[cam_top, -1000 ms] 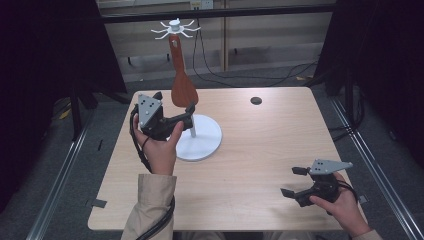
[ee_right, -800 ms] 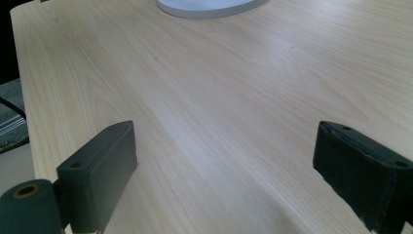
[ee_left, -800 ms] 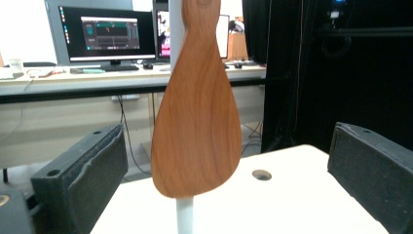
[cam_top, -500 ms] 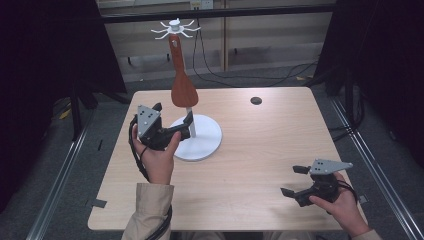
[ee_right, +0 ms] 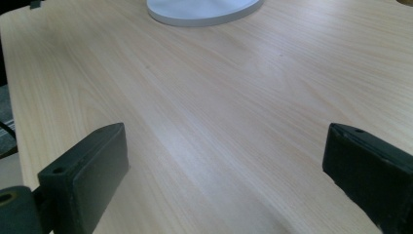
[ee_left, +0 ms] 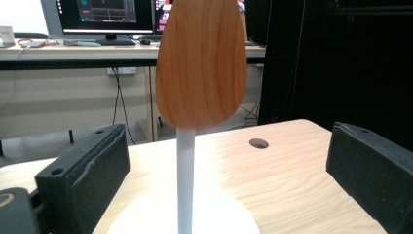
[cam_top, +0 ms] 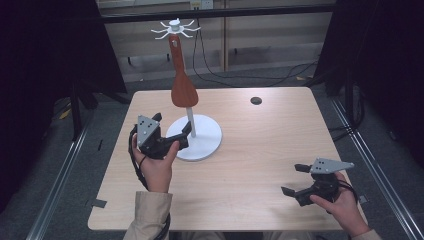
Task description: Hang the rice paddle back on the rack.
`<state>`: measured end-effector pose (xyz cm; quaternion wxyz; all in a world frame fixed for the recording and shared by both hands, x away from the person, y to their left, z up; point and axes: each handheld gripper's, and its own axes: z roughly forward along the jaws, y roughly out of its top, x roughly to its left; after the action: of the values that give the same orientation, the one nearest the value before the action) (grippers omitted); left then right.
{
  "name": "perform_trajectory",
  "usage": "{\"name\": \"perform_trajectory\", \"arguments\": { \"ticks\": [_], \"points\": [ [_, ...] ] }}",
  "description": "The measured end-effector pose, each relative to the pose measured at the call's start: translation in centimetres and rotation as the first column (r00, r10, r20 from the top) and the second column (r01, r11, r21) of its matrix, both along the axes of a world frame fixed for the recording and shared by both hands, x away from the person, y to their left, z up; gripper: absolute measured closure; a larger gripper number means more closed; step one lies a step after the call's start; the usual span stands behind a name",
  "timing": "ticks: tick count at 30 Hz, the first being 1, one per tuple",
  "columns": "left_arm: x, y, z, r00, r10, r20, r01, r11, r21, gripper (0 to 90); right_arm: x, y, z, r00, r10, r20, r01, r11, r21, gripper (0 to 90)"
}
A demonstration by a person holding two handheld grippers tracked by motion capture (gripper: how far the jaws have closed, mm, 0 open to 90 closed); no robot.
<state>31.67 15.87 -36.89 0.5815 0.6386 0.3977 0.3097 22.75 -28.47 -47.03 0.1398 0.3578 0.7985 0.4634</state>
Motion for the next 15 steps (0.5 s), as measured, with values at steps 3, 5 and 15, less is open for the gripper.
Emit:
{"name": "perform_trajectory", "arguments": {
  "ticks": [3, 5, 15],
  "points": [
    [-0.1, 0.1, -0.4, 1.0, -0.003, -0.007, 0.003, 1.0, 0.001, 2.2, 0.0, 0.0, 0.0, 1.0, 0.004, -0.005, -0.004, 1.0, 0.003, 1.8],
    [-0.2, 0.3, -0.7, 0.9999, -0.002, -0.01, 0.002, 1.0, 0.008, 2.2, 0.0, -0.1, 0.0, 1.0, -0.002, -0.007, 0.002, 1.0, -0.003, 1.8],
    [-0.8, 0.7, -2.6, 0.9994, -0.009, -0.034, 0.01, 0.9997, 0.021, 2.4, 0.1, -0.3, 0.0, 0.9999, -0.007, -0.015, 0.007, 0.9999, 0.01, 2.1]
  ]
}}
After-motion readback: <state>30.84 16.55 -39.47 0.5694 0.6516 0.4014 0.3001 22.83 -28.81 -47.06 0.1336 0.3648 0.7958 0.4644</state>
